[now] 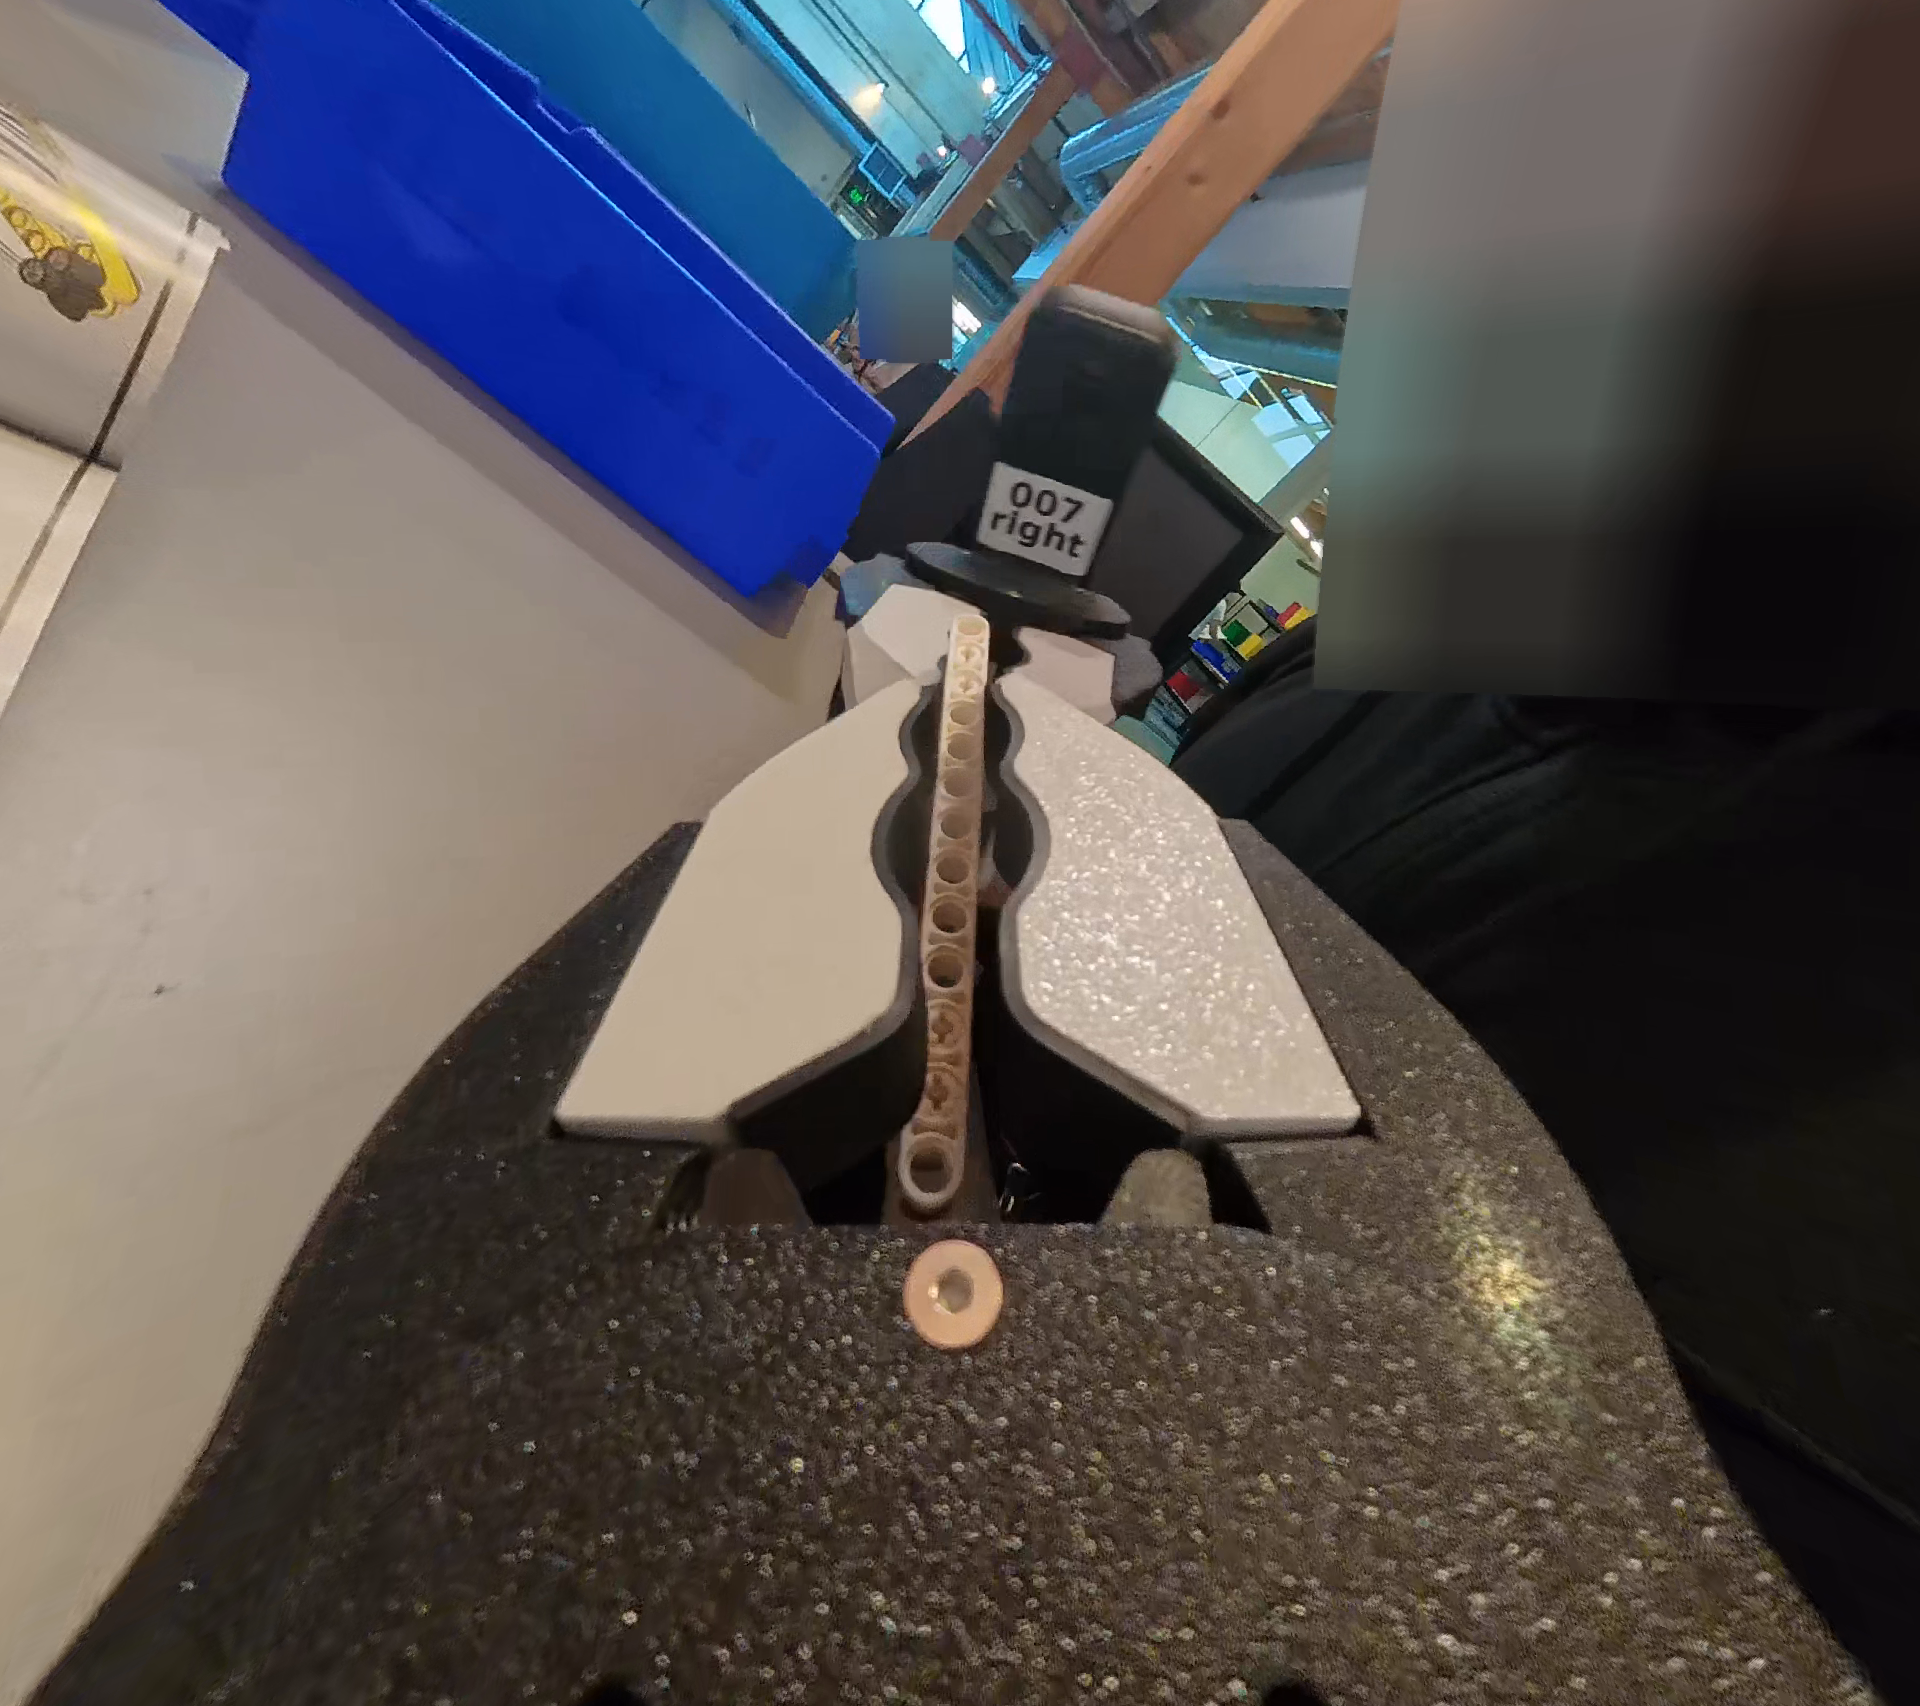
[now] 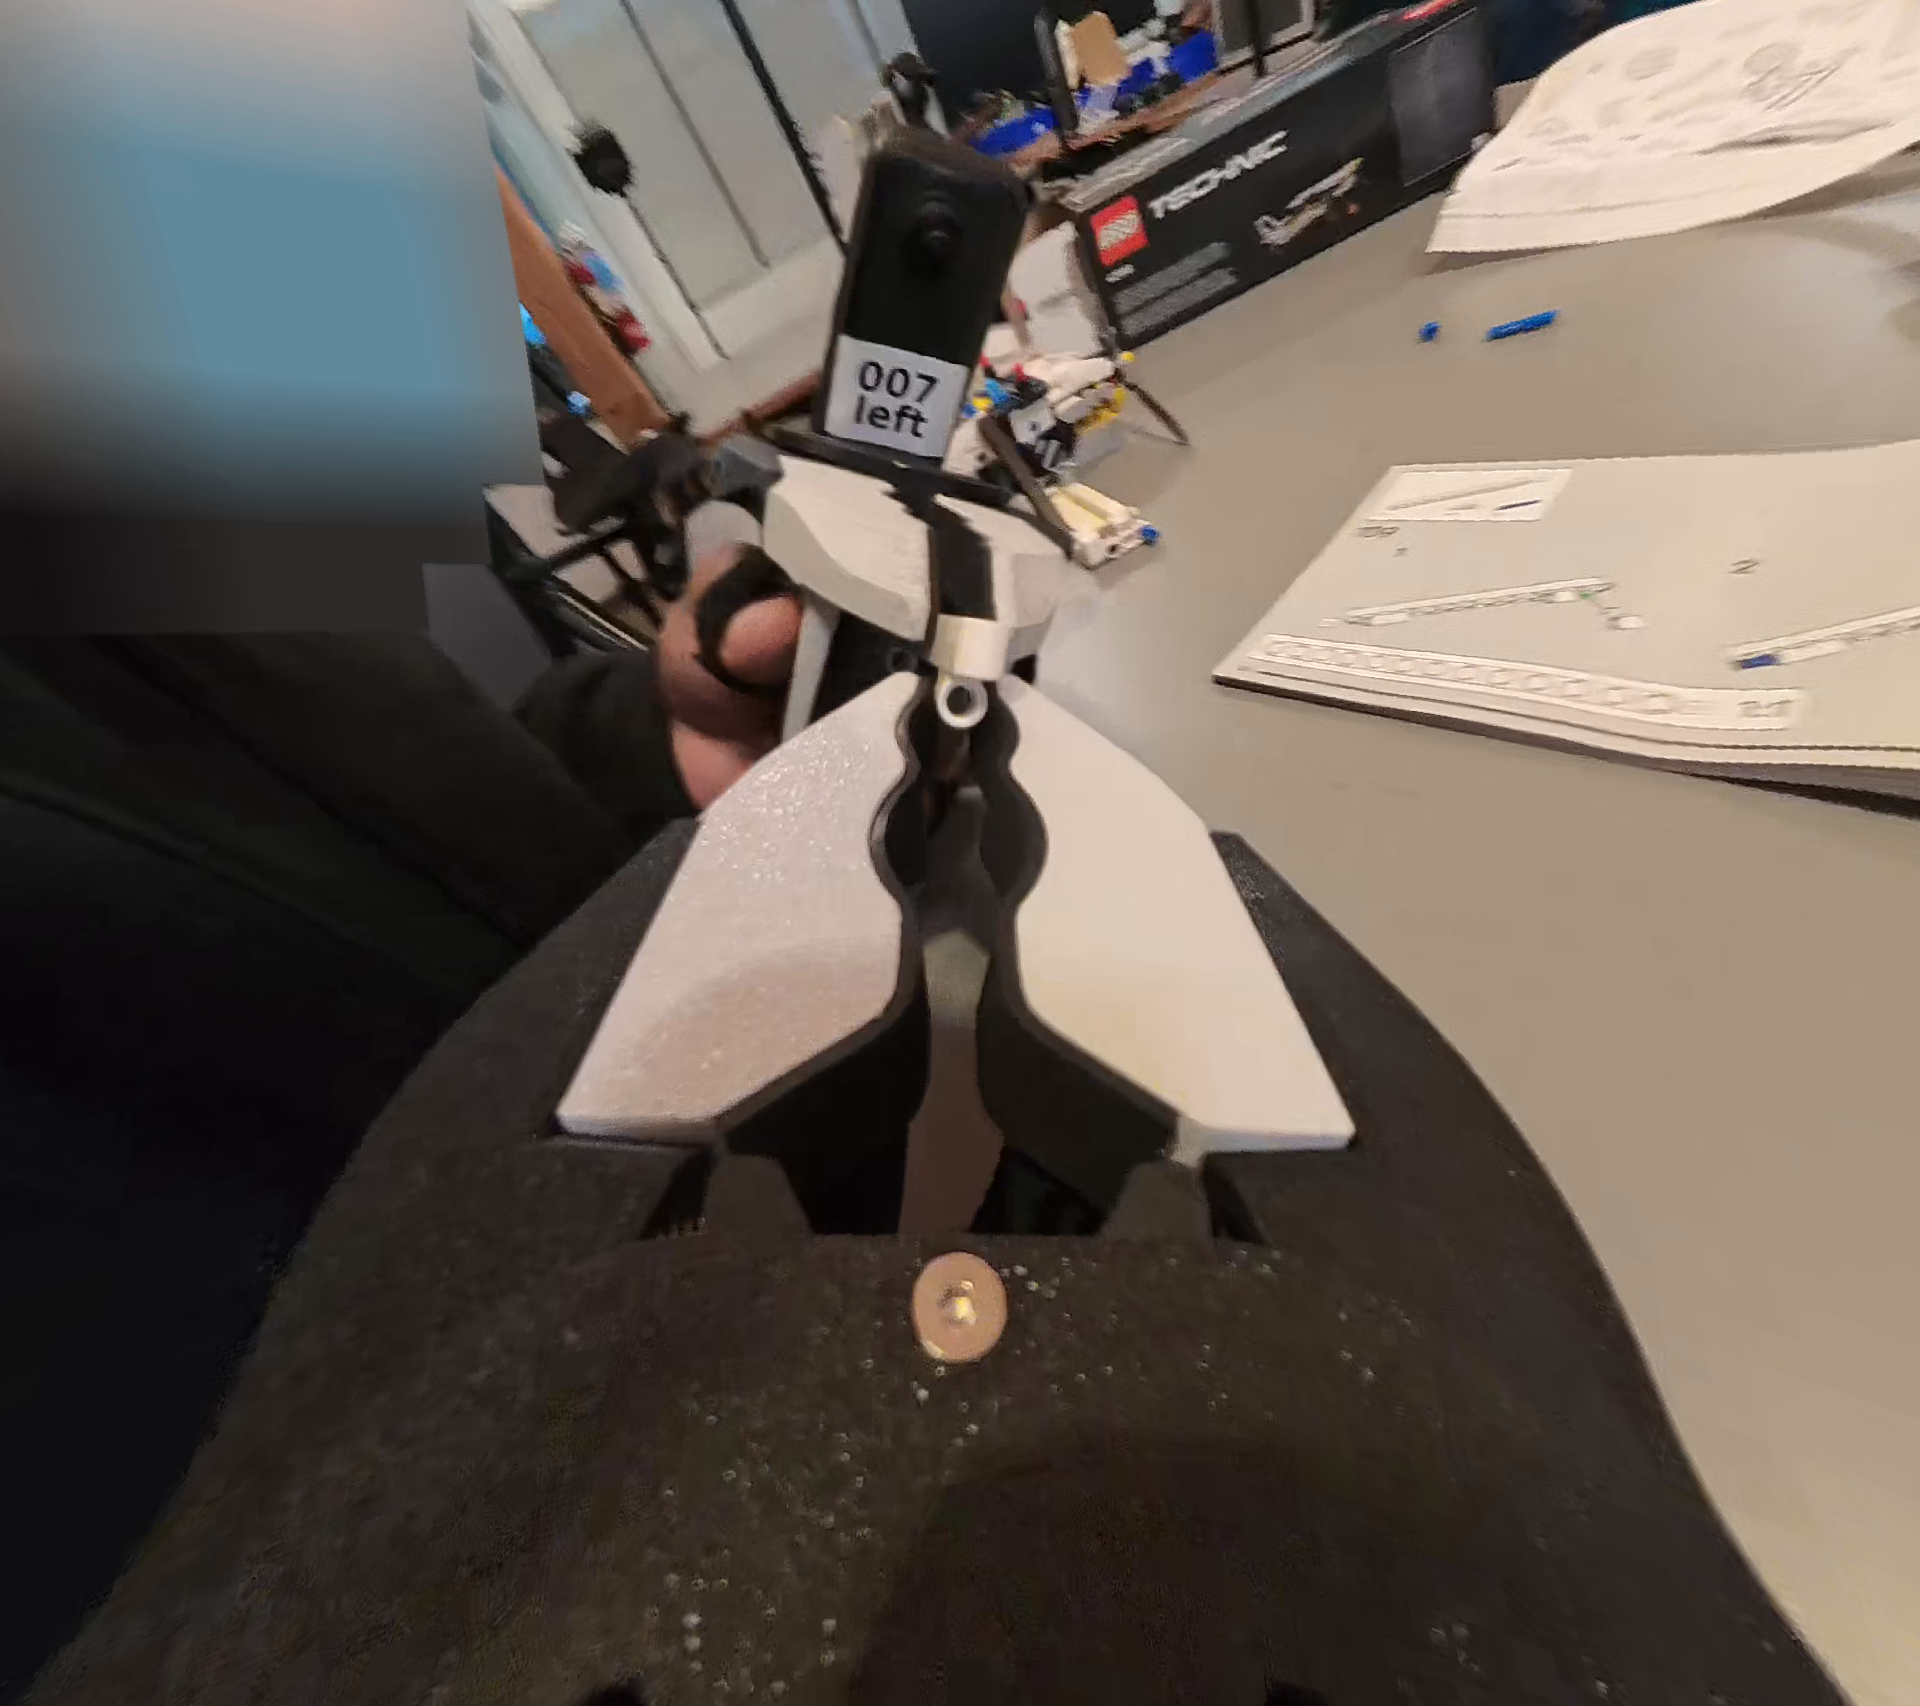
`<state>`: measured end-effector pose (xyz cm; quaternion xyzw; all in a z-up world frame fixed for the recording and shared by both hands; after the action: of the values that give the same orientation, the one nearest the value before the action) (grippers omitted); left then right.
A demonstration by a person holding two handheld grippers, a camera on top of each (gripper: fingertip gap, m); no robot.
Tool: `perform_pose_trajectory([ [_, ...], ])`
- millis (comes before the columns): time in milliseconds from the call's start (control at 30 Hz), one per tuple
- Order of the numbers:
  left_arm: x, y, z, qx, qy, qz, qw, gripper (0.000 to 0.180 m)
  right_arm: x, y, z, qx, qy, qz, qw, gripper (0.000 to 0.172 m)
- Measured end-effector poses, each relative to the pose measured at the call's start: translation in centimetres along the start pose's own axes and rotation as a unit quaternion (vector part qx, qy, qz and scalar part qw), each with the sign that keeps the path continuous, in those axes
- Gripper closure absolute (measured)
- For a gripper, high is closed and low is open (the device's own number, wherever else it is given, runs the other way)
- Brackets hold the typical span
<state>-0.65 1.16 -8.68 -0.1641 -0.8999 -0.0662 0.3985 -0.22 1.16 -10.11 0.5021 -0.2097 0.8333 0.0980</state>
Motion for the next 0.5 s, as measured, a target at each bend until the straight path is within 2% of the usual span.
perform_pose_trajectory([
  [67, -0.1, 0.1, -0.1, -0.001, 0.005, 0.0, 1.0, 0.172, 0.0, -0.1, 0.2, 0.008, 0.009, -0.005, 1.0, 0.165],
  [167, 0.1, 0.2, -0.5, -0.016, 0.014, -0.01, 1.0, 0.173, 0.3, -0.5, 0.7, 0.075, 0.067, -0.028, 0.995, 0.166],
  [200, 0.6, -0.2, -0.5, -0.017, 0.012, -0.031, 0.999, 0.172, 0.5, -0.8, 0.7, 0.087, 0.077, -0.036, 0.993, 0.166],
  [233, 2.1, -2.0, -0.3, -0.025, -0.005, -0.09, 0.996, 0.172, 0.7, -1.4, 0.5, 0.091, 0.088, -0.051, 0.991, 0.166],
  [267, 3.0, -4.3, 0.7, -0.014, -0.027, -0.131, 0.991, 0.173, 0.8, -2.1, -0.1, 0.084, 0.101, -0.063, 0.989, 0.166],
  [300, 2.9, -5.5, 1.9, 0.04, -0.025, -0.133, 0.99, 0.172, 0.7, -2.5, -0.6, 0.064, 0.101, -0.061, 0.991, 0.166],
  [400, 2.1, -4.2, 1.9, 0.063, -0.026, -0.099, 0.993, 0.172, 0.0, -1.6, -0.9, 0.026, 0.073, -0.021, 0.997, 0.165],
  [500, 2.0, -3.0, 2.1, 0.064, -0.027, -0.09, 0.994, 0.172, -0.2, -1.6, -2.0, -0.044, 0.024, -0.001, 0.999, 0.165],
])
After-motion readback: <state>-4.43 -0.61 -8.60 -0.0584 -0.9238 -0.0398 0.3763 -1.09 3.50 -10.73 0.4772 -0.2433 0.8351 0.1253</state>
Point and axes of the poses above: each gripper's, where its closed fingertips meet, y out along the fingers, x out of its top, z = x × y across the jaws, the point moved 1 cm from there along -y, back along the fingers, and after that the axes turned 11 degrees about z, right-handed, at the moved point
